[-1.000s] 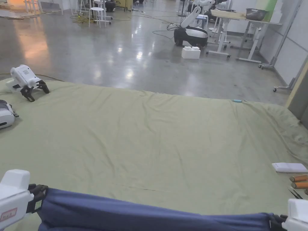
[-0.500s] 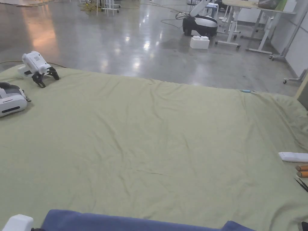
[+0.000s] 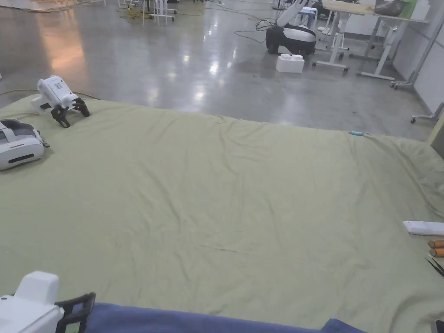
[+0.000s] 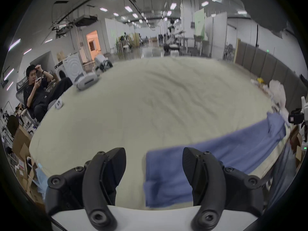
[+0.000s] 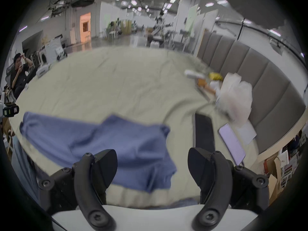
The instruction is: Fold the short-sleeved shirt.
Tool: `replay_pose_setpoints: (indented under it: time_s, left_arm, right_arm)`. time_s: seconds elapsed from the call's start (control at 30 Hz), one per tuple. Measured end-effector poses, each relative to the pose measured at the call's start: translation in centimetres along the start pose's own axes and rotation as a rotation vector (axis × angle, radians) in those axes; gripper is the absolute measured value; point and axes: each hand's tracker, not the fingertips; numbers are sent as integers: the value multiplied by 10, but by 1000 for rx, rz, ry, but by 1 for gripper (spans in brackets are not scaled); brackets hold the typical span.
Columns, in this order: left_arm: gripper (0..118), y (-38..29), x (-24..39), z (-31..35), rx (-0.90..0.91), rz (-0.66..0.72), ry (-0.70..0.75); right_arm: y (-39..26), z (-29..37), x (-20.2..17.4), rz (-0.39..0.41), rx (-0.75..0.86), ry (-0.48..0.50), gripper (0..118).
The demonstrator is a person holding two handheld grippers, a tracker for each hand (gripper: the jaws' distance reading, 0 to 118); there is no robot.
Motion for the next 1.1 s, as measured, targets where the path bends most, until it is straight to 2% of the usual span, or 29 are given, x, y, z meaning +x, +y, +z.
replay_pose_setpoints:
  time_s: [0.1, 0.2, 0.27, 0.43, 0.53, 0.57, 0.6, 0.67, 0.93, 1.03, 1.1]
  left_arm:
    - [73, 26, 23, 1, 146, 22, 4]
    - [69, 47, 55, -5, 252, -3, 49]
    - [58, 60, 75, -2, 334, -16, 61]
    - [47, 90, 111, 23, 521, 15, 61]
    - [38, 100, 126, 34, 572, -26, 100]
    - [27, 102, 129, 36, 580, -24, 108]
    - [16, 102, 129, 37, 587, -23, 99]
    - [0, 100, 130, 38, 599, -14, 110]
    - [0, 86, 102, 43, 570, 43, 117]
    - [0, 77, 71, 40, 518, 13, 104]
    - [0, 66, 39, 34, 422, 55, 39]
  right_arm:
    - [29, 4, -24, -34, 216, 53, 90]
    - [56, -1, -56, -56, 341, 57, 90]
    - [74, -4, -80, -78, 435, 63, 86]
    - [111, 14, -121, -104, 642, 55, 48]
    - [126, 26, -133, -117, 704, 58, 25]
    - [128, 29, -136, -114, 720, 52, 9]
    - [129, 30, -138, -102, 734, 37, 3]
    - [127, 29, -141, -109, 752, 30, 0]
    - [125, 23, -139, -127, 698, 49, 0]
    - [124, 18, -139, -109, 675, 61, 0]
    - [122, 13, -141, -98, 644, 66, 0]
